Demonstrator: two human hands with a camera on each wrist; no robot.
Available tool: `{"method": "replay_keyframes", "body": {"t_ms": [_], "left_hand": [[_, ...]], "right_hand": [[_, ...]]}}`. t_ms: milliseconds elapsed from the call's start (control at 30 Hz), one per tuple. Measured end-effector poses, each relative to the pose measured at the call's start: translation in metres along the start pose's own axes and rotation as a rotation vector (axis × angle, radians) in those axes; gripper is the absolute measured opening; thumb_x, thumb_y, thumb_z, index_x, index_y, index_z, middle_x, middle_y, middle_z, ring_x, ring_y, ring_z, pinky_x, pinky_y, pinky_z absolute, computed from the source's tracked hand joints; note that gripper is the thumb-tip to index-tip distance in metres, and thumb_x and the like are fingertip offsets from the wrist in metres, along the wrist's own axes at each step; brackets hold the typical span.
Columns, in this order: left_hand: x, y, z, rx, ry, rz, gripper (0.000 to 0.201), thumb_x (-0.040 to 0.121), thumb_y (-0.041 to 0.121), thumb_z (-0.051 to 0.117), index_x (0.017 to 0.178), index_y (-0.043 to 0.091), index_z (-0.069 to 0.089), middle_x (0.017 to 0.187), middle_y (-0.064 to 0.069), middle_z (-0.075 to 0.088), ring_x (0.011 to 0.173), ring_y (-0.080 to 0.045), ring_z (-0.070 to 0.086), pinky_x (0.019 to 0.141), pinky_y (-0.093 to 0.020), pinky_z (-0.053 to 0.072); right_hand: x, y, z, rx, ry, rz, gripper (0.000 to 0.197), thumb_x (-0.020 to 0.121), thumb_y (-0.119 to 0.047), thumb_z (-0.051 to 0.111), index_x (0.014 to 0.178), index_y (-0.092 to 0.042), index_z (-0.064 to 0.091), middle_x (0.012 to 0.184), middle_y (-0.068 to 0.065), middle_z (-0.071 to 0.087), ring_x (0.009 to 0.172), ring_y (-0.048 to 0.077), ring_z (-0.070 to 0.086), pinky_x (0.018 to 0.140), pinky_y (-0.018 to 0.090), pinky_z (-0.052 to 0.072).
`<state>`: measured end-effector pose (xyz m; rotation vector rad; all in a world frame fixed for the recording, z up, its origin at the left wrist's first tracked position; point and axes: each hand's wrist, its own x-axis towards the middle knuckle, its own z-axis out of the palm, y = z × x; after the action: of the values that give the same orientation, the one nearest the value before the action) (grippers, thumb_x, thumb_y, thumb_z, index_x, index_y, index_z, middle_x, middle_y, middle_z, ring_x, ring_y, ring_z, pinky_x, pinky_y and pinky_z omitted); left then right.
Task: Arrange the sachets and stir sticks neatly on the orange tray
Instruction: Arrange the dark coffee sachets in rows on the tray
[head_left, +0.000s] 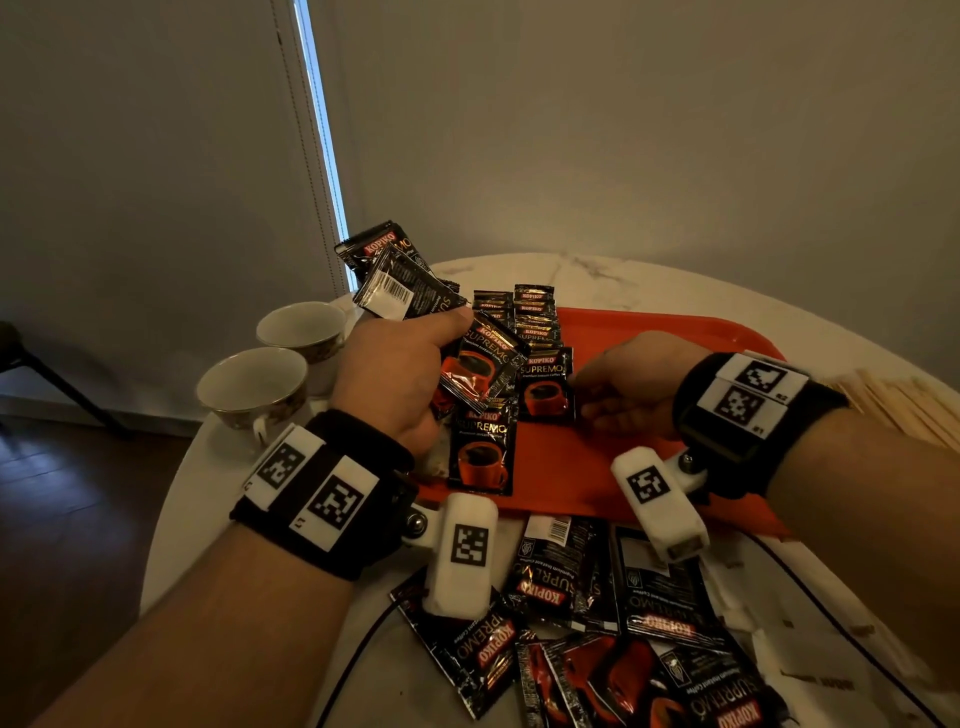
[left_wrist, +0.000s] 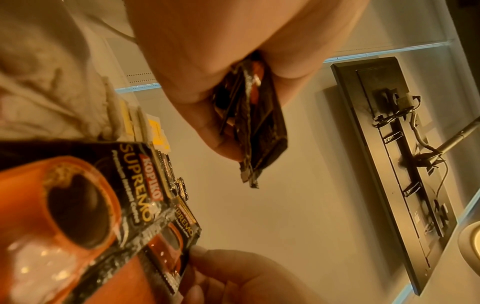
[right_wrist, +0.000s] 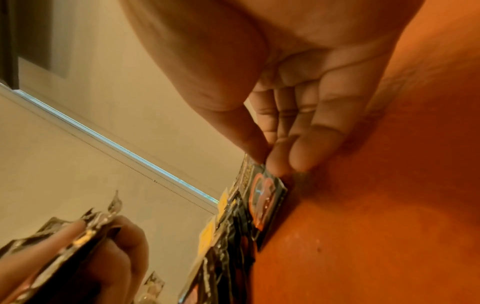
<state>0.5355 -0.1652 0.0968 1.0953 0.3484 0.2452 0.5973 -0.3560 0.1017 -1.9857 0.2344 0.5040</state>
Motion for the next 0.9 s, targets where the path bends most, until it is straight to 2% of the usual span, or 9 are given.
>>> {"method": "replay_keyframes", "body": {"t_ms": [167,367,467,533,600,667,767,833,900], "left_hand": [[-0.001,0.001,-0.001,0.008,-0.005,-0.017,0.031,0.089,0.005,0.077,0.118,0.004,0.066,0.085,-0.010,0.080,0.076,-0.029,0.079,0.057,-0.038,0.061],[0.000,-0.002,0.000,0.021,-0.002,-0.033,0.035,0.089,0.005,0.077,0.122,0.004,0.065,0.093,-0.013,0.080,0.080,-0.031,0.079,0.061,-0.041,0.062],[-0.001,-0.005,0.002,0.005,-0.003,-0.042,0.034,0.089,0.006,0.076,0.122,0.004,0.065,0.093,-0.014,0.080,0.080,-0.032,0.079,0.062,-0.043,0.062],[0.000,-0.008,0.002,0.006,0.014,-0.023,0.034,0.089,0.006,0.077,0.121,0.003,0.066,0.094,-0.015,0.080,0.081,-0.033,0.079,0.064,-0.044,0.062],[0.001,-0.012,0.003,0.010,0.023,0.019,0.034,0.090,0.007,0.077,0.121,0.000,0.067,0.098,-0.018,0.079,0.085,-0.035,0.079,0.067,-0.045,0.062],[-0.002,-0.015,0.006,-0.004,0.017,0.049,0.034,0.090,0.009,0.077,0.121,-0.001,0.068,0.102,-0.020,0.078,0.091,-0.039,0.077,0.075,-0.052,0.062],[-0.007,-0.016,0.010,-0.066,-0.015,0.036,0.033,0.091,0.007,0.073,0.124,0.003,0.067,0.110,-0.021,0.076,0.097,-0.042,0.076,0.084,-0.061,0.060],[-0.011,-0.014,0.012,-0.141,-0.076,-0.007,0.035,0.092,0.006,0.066,0.127,0.001,0.066,0.118,-0.025,0.073,0.104,-0.046,0.073,0.090,-0.066,0.056],[-0.013,-0.009,0.012,-0.212,-0.122,-0.034,0.048,0.085,0.007,0.065,0.132,-0.003,0.063,0.125,-0.030,0.069,0.110,-0.049,0.070,0.094,-0.071,0.052]], "right_hand": [[0.006,-0.003,0.004,-0.007,-0.001,-0.007,0.009,0.096,-0.008,0.068,0.101,-0.001,0.068,0.093,0.013,0.071,0.078,0.021,0.068,0.077,0.035,0.059],[0.005,0.003,-0.001,0.070,-0.030,-0.028,0.012,0.094,-0.012,0.071,0.101,-0.002,0.069,0.096,0.014,0.073,0.080,0.023,0.068,0.084,0.038,0.059],[-0.002,0.004,-0.003,0.206,-0.018,-0.110,0.023,0.092,-0.027,0.073,0.100,-0.006,0.068,0.087,0.009,0.074,0.076,0.022,0.068,0.079,0.038,0.059],[-0.012,0.002,-0.001,0.285,-0.124,-0.171,0.040,0.085,-0.045,0.076,0.100,-0.008,0.069,0.083,0.007,0.071,0.071,0.021,0.067,0.068,0.036,0.058],[-0.021,0.000,0.006,0.273,-0.278,-0.208,0.053,0.073,-0.053,0.079,0.103,-0.010,0.070,0.086,0.007,0.071,0.074,0.023,0.069,0.068,0.036,0.058],[-0.028,0.002,0.016,0.227,-0.387,-0.264,0.045,0.074,-0.040,0.081,0.107,-0.011,0.070,0.088,0.007,0.073,0.078,0.023,0.071,0.070,0.035,0.060],[-0.029,0.005,0.026,0.368,-0.445,-0.306,0.028,0.087,-0.011,0.074,0.114,-0.005,0.068,0.090,0.010,0.074,0.072,0.018,0.069,0.065,0.029,0.060],[-0.025,0.007,0.025,0.447,-0.446,-0.324,0.028,0.090,-0.004,0.070,0.117,-0.005,0.066,0.093,0.011,0.075,0.070,0.016,0.068,0.061,0.027,0.059],[-0.022,0.006,0.020,0.472,-0.438,-0.356,0.029,0.090,-0.002,0.068,0.119,-0.007,0.066,0.096,0.011,0.075,0.069,0.015,0.069,0.060,0.027,0.059]]}}
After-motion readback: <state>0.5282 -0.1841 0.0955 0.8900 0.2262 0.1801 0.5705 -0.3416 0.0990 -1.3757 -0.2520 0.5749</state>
